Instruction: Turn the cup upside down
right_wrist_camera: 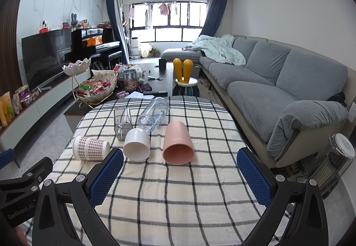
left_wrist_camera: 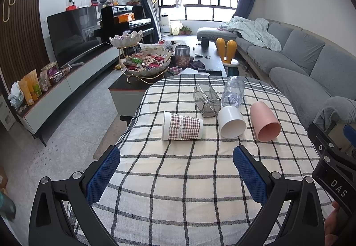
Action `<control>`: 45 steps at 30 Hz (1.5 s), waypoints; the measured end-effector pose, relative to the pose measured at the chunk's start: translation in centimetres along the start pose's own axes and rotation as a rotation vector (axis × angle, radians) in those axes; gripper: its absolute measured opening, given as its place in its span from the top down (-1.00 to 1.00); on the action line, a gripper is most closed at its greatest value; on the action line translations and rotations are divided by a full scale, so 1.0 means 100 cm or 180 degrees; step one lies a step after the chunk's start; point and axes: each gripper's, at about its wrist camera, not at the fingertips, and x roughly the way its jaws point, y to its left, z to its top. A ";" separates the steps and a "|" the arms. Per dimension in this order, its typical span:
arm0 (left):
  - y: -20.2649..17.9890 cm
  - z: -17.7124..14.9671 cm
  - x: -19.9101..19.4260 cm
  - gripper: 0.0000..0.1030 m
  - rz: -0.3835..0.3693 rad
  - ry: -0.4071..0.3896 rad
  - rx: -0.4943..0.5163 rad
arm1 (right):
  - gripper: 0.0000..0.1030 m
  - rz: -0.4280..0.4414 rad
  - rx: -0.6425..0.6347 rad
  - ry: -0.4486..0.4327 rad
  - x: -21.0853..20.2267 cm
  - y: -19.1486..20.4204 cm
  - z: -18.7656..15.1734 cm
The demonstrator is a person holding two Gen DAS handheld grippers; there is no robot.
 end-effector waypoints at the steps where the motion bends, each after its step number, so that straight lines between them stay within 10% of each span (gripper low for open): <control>1: 0.000 0.000 0.000 -1.00 0.0000 -0.0001 0.0001 | -0.98 0.0000 0.0002 -0.0003 0.000 0.000 0.000; 26: 0.009 0.007 0.017 -1.00 -0.0065 0.0124 0.0216 | -0.98 -0.0001 0.0107 0.0241 0.019 0.015 0.010; 35: 0.013 0.035 0.046 -1.00 -0.0298 0.0084 0.0958 | -0.98 0.0110 0.0460 0.0620 0.047 0.041 0.012; 45: -0.013 0.057 0.081 -1.00 -0.0765 0.0097 0.2490 | -0.98 -0.0036 0.1469 0.1304 0.096 0.037 0.004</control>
